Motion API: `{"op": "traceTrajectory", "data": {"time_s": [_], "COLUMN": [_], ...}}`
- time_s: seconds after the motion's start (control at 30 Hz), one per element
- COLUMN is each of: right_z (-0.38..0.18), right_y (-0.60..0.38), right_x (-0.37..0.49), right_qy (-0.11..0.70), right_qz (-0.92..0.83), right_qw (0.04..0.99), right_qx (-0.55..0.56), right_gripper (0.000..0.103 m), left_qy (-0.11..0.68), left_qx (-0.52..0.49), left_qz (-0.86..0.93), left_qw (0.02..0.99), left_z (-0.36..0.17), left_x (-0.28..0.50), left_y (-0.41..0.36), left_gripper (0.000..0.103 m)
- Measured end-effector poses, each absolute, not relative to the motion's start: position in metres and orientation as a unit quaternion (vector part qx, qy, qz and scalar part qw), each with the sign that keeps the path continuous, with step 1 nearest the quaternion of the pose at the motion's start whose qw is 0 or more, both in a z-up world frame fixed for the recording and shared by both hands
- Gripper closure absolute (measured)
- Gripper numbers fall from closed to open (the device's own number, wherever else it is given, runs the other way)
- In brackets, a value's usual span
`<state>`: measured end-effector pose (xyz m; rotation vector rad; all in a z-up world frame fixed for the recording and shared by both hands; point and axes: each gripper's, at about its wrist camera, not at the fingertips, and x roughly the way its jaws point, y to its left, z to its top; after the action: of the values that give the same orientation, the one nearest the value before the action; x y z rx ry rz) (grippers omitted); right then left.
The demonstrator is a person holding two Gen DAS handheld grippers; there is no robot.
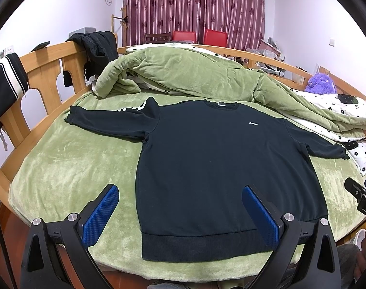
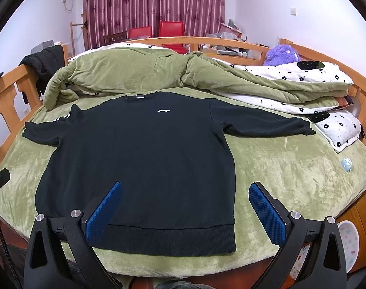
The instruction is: Fold small clothes
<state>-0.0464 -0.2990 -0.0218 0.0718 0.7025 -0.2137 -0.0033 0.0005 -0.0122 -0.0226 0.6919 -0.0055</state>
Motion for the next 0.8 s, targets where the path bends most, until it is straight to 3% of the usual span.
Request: {"op": "traceTrajectory", "data": {"time_s": [0.8], "right_z": [-0.0209], "right_y": [-0.2961], "right_x": [-0.0486], "right_qy": [0.343], "right_qz": [-0.100], "right_qw": [0.933], "right_qx": [0.033], "right_gripper": [0.000], "left_qy": [0.340], "left_qx": [-0.013], "left_qz": [-0.004], "left_qw": [0.940], "left_z": [-0.0138], "left_x": [-0.0041], "left_y": [0.0024], "left_gripper": [0.000]}}
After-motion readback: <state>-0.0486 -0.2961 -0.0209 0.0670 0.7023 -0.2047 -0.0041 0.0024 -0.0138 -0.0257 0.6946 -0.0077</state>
